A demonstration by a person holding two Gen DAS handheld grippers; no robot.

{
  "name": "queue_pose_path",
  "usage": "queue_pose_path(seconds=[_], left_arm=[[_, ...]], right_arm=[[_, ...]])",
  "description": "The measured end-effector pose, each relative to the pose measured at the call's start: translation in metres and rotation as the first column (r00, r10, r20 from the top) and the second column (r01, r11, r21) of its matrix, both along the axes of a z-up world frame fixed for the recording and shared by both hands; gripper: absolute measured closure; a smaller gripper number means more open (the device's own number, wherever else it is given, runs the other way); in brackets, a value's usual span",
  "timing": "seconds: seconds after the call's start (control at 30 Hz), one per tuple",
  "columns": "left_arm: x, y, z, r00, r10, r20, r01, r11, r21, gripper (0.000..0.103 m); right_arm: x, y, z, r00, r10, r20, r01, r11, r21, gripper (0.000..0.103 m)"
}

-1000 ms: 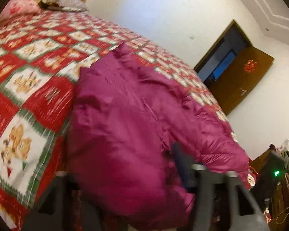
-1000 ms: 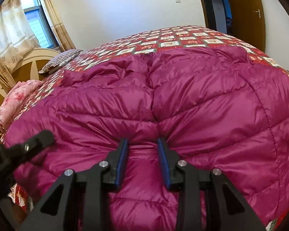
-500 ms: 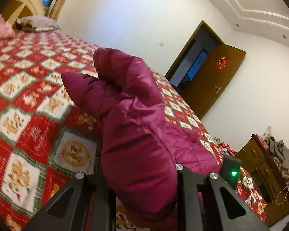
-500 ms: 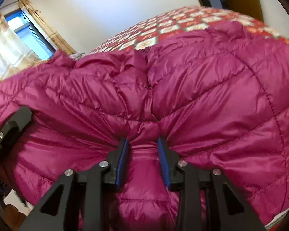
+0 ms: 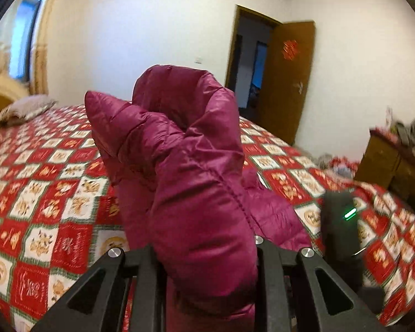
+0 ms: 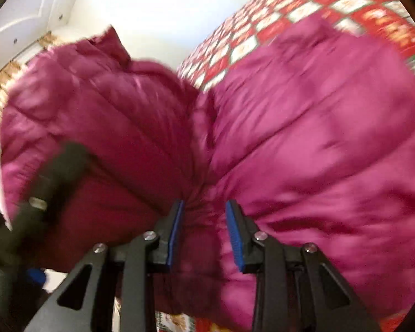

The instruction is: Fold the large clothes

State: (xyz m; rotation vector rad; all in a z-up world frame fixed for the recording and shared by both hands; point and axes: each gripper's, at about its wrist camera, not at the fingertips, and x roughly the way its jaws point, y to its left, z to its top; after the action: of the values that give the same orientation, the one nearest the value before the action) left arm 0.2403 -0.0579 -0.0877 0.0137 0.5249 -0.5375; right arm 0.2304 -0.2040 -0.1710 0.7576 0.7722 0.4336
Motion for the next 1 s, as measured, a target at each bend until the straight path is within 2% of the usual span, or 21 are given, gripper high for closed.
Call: queue_pose_path(seconds=[0.13,0.27,0.5,0.63,0.77,0.87,1.0], left_arm=[[-0.005,-0.032,-0.01,0.998,-0.058,0.009,0.057,0.996,0.063,0.082],[-0.005,-0.061,-0.024,0.993,-0.116,-0.004,0.116,0.984,0.132,0.082],[-0.017,-0.111,-0.063,0.981,-0.184,-0.054,0.192,0.948,0.254,0.08],[-0.025,-0.127,-0.082,0.973,-0.226,-0.038,0.227,0.929,0.294,0.08],[-0.023,-0.128,-0.09,0.967,-0.252,-0.044,0.254,0.924,0.285,0.08],[-0.024,-0.123,-0.093,0.962,-0.27,-0.04,0.271,0.923,0.274,0.08],[-0.023,-0.118,-0.092,0.959,-0.282,-0.037,0.281,0.919,0.277,0.08]], right_arm=[[-0.023,-0.049,0.014,0.991,-0.126,0.039,0.128,0.99,-0.055,0.066],[-0.046,-0.098,0.019,0.966,-0.251,0.055,0.256,0.96,-0.115,0.066],[-0.066,-0.136,0.01,0.936,-0.35,0.035,0.351,0.926,-0.137,0.066],[-0.066,-0.136,0.023,0.934,-0.344,0.094,0.355,0.92,-0.164,0.065],[-0.048,-0.134,0.042,0.951,-0.258,0.17,0.291,0.934,-0.207,0.063],[-0.026,-0.124,0.045,0.971,-0.172,0.165,0.212,0.94,-0.266,0.063],[-0.003,-0.107,0.033,0.987,-0.095,0.132,0.135,0.935,-0.329,0.063]])
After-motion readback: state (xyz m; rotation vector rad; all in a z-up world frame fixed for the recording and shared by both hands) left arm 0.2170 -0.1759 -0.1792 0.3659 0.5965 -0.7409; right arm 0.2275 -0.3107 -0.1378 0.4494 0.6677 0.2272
